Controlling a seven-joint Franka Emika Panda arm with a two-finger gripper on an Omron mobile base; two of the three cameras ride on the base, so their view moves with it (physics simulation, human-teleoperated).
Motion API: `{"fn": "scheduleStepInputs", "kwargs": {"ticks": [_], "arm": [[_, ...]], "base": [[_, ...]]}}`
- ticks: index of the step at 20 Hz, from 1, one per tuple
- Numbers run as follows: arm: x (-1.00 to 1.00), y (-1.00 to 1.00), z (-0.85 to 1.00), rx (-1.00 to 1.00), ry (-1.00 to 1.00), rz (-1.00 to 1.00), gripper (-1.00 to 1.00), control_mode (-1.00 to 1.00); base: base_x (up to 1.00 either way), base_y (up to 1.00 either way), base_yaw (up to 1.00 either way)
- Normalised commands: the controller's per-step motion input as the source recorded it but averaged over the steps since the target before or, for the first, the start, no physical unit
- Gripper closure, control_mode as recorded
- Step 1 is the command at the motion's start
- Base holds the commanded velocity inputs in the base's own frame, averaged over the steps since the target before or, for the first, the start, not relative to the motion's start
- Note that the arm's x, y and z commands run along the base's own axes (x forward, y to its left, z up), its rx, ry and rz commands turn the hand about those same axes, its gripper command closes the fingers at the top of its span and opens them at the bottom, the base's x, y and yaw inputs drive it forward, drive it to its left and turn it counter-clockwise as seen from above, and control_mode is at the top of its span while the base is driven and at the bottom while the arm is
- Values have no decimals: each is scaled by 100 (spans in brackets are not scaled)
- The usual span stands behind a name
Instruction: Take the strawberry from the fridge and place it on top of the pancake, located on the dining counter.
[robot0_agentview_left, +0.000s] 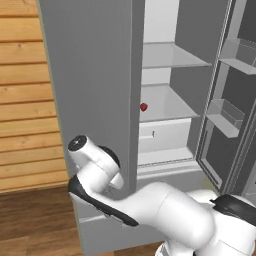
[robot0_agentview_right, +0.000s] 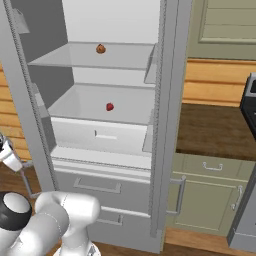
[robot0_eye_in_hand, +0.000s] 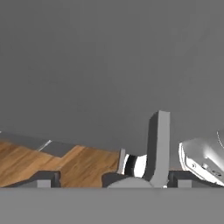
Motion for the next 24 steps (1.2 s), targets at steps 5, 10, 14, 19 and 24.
{"fn": "scheduleStepInputs", "kwargs": {"ticks": [5,10,14,19,24], "arm": [[-36,19,67,-11,-1,-2,-100,-100],[-47,-13,70,4,0,4,-100,-100],[-69,-43,71,13,-1,19,-100,-100],[-52,-72,59,20,-1,24,-100,-100],[-29,-91,24,43,0,27,-100,-100]], "base": [[0,0,0],[0,0,0],[0,0,0],[0,0,0],[0,0,0]]}}
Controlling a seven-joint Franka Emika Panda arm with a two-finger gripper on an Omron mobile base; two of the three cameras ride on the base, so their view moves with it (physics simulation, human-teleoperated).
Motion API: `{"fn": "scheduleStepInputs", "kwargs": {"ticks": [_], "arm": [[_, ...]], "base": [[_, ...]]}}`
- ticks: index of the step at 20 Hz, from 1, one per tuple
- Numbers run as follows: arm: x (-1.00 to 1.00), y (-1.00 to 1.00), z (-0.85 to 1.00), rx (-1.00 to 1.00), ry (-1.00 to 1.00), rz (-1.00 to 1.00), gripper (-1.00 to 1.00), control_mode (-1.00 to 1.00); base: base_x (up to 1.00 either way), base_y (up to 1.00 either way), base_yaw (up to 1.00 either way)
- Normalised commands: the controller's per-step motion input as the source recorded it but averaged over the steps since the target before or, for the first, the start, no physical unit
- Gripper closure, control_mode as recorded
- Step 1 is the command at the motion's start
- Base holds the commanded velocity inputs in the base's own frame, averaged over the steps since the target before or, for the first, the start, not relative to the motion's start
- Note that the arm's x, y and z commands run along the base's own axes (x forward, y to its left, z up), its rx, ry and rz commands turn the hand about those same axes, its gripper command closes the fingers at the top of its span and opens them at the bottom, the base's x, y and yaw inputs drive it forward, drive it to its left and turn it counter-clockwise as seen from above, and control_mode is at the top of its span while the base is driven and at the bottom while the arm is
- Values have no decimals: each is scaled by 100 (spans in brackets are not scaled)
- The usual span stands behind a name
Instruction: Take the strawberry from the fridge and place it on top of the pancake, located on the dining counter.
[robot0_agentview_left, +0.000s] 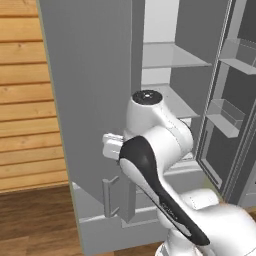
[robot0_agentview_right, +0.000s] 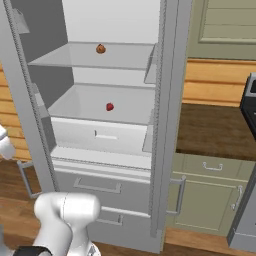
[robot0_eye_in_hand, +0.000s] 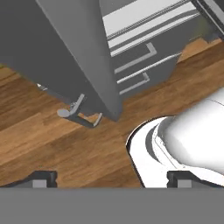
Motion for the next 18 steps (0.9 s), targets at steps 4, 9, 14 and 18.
{"fn": "scheduleStepInputs", "kwargs": {"ticks": [4,9,14,18], "arm": [[0,-97,19,58,0,25,-100,-100],[22,-69,36,57,0,25,-100,-100],[89,-21,29,40,0,7,-100,-100],[69,0,17,44,-8,1,-100,-100]], "base": [[0,0,0],[0,0,0],[0,0,0],[0,0,0]]}}
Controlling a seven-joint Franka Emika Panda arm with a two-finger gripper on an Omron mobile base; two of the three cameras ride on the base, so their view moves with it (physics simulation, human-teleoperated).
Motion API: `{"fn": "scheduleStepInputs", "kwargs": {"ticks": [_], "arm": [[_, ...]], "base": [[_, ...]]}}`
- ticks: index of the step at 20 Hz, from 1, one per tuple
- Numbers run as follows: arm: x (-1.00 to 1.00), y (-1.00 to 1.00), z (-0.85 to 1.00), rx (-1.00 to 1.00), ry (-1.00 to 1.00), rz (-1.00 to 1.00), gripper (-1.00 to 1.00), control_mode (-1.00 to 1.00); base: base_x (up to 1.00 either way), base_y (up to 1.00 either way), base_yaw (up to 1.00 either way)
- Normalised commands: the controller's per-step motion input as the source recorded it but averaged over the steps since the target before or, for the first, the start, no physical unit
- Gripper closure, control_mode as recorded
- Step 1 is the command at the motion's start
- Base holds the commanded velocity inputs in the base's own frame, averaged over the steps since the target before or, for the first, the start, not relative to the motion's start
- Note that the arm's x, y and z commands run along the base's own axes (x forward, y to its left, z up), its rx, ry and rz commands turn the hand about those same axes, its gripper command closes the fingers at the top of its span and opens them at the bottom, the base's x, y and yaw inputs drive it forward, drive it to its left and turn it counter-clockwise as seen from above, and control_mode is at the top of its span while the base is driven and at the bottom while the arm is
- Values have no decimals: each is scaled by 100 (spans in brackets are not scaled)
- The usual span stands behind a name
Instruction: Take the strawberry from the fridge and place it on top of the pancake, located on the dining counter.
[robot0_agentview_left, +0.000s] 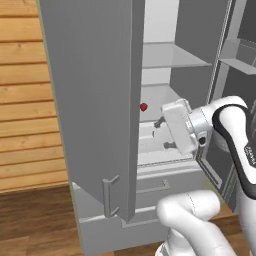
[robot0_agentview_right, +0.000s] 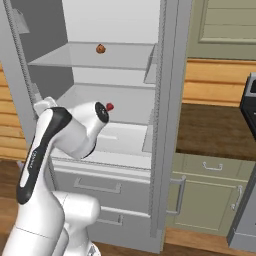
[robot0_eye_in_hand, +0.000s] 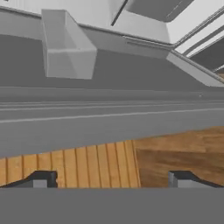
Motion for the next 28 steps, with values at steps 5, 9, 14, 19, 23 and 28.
{"fn": "scheduleStepInputs", "kwargs": {"ticks": [5,9,14,19,23,28], "arm": [[77,1,33,36,-7,-1,-100,-100],[54,19,24,6,-1,0,-100,-100],[54,6,2,-3,1,0,-100,-100],[3,36,0,-4,0,1,-100,-100],[0,51,0,-1,0,2,-100,-100],[-12,46,0,0,0,2,-100,-100]], "base": [[0,0,0],[0,0,0],[0,0,0],[0,0,0],[0,0,0],[0,0,0]]}}
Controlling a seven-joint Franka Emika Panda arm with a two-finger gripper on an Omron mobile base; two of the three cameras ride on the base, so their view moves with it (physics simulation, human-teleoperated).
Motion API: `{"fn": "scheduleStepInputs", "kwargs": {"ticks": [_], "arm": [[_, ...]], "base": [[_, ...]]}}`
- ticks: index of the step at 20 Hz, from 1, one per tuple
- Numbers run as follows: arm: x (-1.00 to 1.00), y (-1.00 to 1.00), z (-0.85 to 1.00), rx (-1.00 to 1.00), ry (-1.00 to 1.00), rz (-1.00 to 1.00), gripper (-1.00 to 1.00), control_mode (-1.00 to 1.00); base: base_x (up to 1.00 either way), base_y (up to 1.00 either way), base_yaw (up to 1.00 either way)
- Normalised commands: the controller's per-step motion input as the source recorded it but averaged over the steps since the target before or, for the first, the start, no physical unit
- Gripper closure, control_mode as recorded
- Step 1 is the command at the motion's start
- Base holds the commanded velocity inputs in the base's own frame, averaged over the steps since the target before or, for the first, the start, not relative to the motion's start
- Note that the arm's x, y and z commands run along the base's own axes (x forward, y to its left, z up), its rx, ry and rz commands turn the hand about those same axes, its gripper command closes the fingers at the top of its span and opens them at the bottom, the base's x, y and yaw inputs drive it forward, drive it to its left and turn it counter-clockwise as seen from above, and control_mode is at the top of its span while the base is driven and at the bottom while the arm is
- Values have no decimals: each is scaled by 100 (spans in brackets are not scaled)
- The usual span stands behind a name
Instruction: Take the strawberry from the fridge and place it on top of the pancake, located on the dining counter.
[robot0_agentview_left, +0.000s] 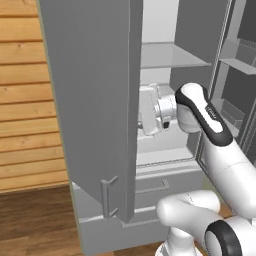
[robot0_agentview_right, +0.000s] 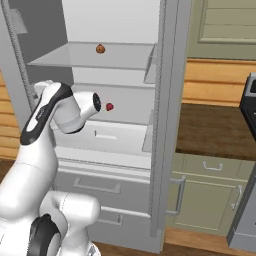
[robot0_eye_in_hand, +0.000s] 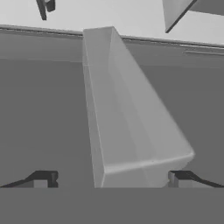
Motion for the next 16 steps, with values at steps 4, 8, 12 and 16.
{"fn": "scheduleStepInputs", "kwargs": {"ticks": [4,8,12,16], "arm": [[-33,52,0,0,0,3,-100,-100],[-43,71,0,0,0,3,-100,-100],[-44,75,0,0,0,2,-100,-100],[-38,69,0,0,0,1,-100,-100]], "base": [[0,0,0],[0,0,0],[0,0,0],[0,0,0]]}}
